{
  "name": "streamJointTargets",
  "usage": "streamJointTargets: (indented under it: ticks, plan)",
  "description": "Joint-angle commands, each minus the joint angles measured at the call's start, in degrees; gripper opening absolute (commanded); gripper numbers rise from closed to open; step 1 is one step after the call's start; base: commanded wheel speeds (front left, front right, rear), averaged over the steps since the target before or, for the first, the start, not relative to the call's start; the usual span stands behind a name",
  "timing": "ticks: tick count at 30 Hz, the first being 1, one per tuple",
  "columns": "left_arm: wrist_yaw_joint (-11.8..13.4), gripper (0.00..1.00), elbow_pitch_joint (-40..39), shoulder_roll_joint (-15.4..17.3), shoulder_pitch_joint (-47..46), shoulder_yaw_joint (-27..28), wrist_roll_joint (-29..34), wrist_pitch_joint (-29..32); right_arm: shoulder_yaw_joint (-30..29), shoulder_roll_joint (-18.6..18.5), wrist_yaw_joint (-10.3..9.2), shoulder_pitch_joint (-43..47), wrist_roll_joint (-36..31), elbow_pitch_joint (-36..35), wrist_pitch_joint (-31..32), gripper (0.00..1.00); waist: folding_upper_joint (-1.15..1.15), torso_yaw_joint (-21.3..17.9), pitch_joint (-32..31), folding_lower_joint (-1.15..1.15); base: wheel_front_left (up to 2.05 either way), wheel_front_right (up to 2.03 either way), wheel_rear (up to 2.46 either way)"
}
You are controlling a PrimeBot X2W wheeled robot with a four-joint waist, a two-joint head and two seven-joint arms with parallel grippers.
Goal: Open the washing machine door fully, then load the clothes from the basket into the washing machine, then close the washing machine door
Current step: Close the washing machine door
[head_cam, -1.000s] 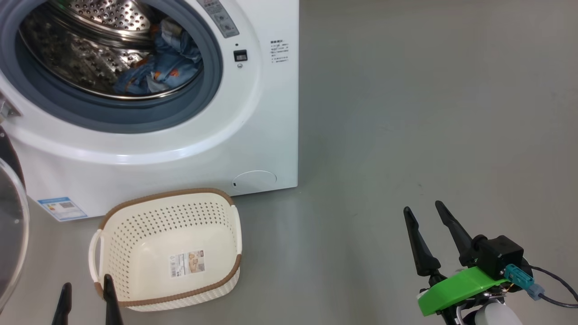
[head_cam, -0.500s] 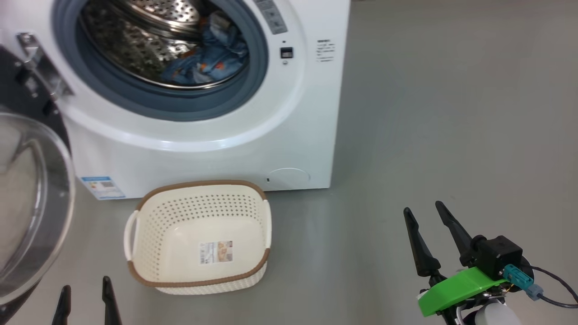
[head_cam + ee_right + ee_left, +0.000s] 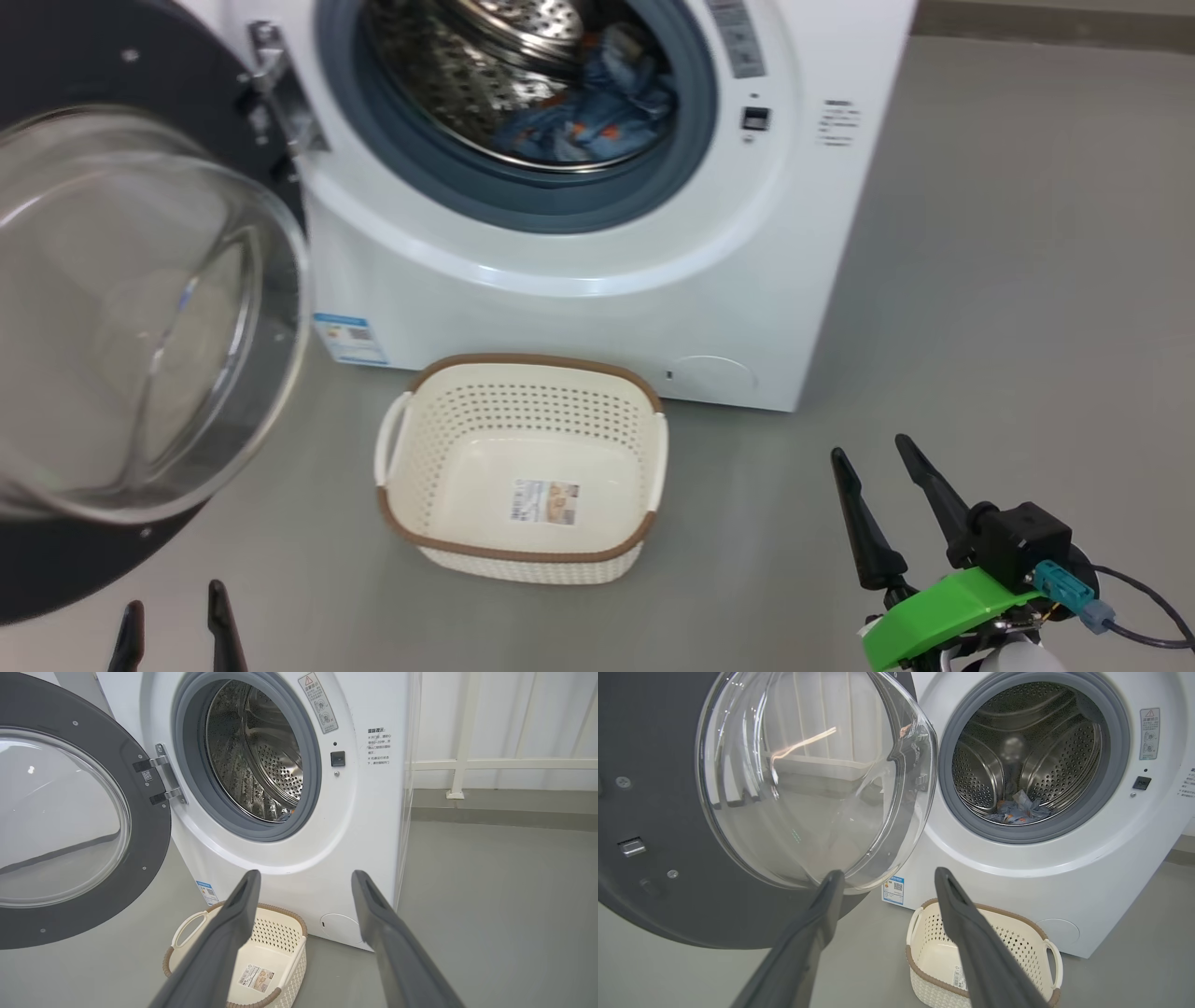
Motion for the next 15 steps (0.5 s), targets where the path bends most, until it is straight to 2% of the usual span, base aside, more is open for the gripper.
streamJointTargets:
  ticks: [1, 7, 15]
  plan:
    - [0.72, 1.00, -1.06, 0.66, -1.30, 1.99, -0.47, -0.29, 1.50, 0.11, 0.09, -0.39, -0.57, -1.19, -0.27, 1.00, 0.00, 4.29, -0.83, 0.00, 0.00, 0.00, 0.00]
    - [1.05, 1.00, -0.64, 0.66, -0.42, 2.36, -0.89, -0.29, 1.96, 0.11, 0.09, -0.15, -0.52, -1.07, -0.27, 1.00, 0.00, 8.90, -1.61, 0.00, 0.00, 0.00, 0.00]
    - [1.58, 1.00, 0.23, 0.66, 0.54, 2.64, -1.65, -0.29, 2.60, 0.11, 0.09, -0.17, -0.58, -1.02, -0.27, 1.00, 0.00, 12.54, -2.34, 0.00, 0.00, 0.00, 0.00]
